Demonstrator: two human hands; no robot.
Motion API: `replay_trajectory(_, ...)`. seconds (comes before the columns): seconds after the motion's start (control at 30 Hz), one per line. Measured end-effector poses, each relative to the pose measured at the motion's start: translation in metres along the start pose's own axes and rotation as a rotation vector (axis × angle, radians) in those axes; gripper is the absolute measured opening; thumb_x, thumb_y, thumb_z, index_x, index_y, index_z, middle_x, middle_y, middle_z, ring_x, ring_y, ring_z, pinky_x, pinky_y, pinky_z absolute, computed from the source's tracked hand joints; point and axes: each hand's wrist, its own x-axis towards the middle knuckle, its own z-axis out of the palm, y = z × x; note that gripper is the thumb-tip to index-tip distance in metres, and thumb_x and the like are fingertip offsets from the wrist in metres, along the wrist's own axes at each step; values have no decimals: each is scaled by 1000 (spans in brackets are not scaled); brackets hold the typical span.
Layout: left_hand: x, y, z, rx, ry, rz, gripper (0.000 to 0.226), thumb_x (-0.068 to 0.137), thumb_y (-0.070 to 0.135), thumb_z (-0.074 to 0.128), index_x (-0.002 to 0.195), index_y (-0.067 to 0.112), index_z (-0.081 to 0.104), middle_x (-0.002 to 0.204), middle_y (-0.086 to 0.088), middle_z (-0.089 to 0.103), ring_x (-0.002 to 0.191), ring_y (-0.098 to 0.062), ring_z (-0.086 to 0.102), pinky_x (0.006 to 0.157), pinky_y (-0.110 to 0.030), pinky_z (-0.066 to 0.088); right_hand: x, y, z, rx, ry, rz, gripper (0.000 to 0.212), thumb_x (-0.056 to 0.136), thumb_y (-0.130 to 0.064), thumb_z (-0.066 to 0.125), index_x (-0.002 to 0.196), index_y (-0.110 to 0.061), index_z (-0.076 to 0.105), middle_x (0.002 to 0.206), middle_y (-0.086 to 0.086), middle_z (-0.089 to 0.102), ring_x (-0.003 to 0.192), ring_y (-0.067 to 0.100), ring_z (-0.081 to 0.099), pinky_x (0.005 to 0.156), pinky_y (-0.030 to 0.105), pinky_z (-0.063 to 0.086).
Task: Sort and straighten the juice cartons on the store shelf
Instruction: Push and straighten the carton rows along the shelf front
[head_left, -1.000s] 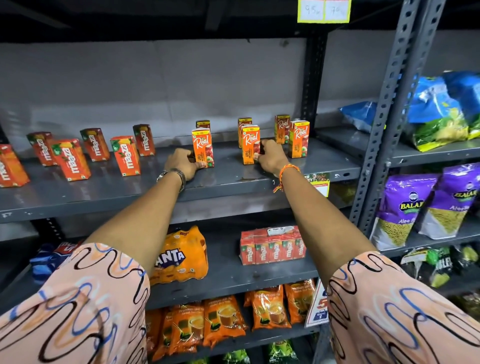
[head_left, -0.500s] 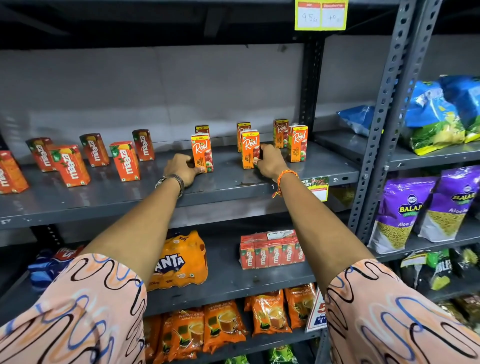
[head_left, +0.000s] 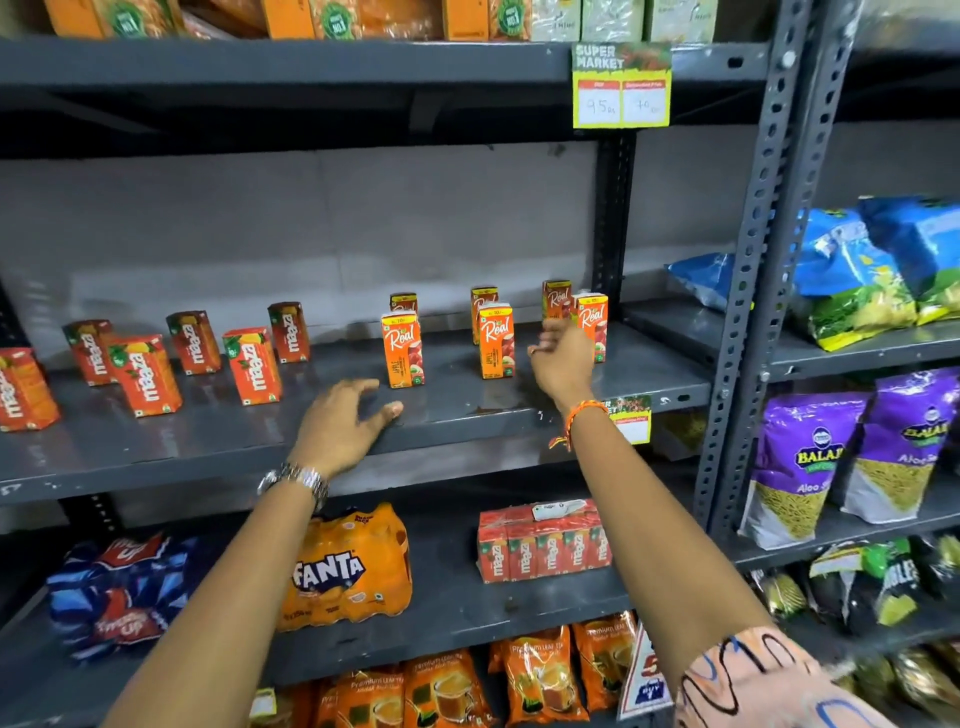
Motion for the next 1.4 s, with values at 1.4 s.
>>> replay_trajectory(1.4, -58, -103, -32, 134, 252, 364, 40, 96, 43, 51, 131, 27, 62, 134, 9, 63, 122, -10, 57, 105, -33, 44, -137, -91, 144, -132, 172, -488, 92, 78, 12, 47, 157, -10, 4, 164, 19, 13, 150, 32, 17, 122, 18, 6)
